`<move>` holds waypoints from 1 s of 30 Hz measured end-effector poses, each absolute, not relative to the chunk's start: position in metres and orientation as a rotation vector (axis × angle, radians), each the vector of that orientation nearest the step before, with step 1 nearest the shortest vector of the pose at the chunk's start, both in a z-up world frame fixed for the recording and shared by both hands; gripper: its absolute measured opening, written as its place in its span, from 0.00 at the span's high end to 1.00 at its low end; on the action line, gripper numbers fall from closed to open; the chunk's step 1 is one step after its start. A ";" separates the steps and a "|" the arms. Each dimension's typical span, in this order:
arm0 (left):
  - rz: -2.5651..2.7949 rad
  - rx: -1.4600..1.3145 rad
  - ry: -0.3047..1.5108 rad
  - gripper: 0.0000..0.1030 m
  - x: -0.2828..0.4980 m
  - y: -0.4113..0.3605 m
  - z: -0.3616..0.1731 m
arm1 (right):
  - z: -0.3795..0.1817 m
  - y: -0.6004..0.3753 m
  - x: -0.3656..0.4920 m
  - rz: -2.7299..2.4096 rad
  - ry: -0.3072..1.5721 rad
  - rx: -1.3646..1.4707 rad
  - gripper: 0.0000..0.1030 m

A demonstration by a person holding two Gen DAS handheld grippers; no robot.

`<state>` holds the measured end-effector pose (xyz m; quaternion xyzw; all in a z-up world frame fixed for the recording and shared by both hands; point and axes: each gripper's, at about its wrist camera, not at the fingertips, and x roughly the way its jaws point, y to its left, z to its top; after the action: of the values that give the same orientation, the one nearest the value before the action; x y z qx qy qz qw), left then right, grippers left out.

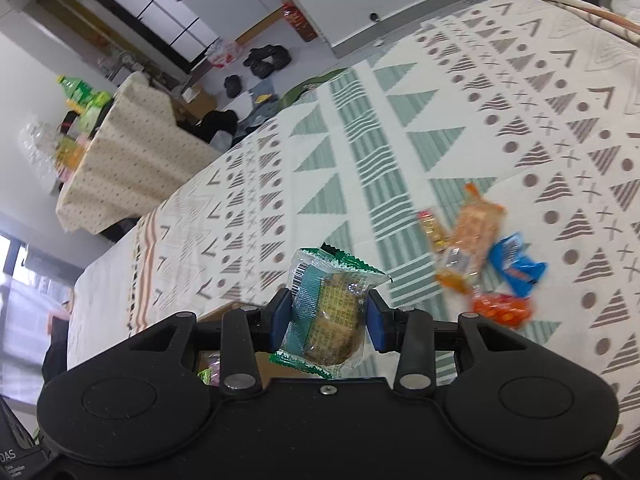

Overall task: Organize snacks
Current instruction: 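Carry both snacks over the box and open both tools to release them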

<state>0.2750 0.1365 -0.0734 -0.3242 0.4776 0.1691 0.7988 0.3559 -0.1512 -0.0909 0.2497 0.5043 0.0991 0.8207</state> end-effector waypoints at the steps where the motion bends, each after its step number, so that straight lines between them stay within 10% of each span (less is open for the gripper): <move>1: 0.369 -0.701 1.023 0.74 0.273 0.141 -0.073 | -0.090 -0.146 0.355 0.220 1.074 0.530 0.62; 20: 0.425 -0.791 1.048 0.70 0.256 0.191 -0.092 | -0.089 -0.062 0.351 0.344 1.123 0.466 0.62; 30: 0.465 -0.767 1.022 0.31 0.250 0.202 -0.082 | -0.095 -0.035 0.360 0.371 1.138 0.437 0.58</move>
<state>0.2497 0.2021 -0.0818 -0.3548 0.4724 0.2150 0.7777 0.3596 -0.0354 -0.0947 0.2042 0.5313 0.1733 0.8038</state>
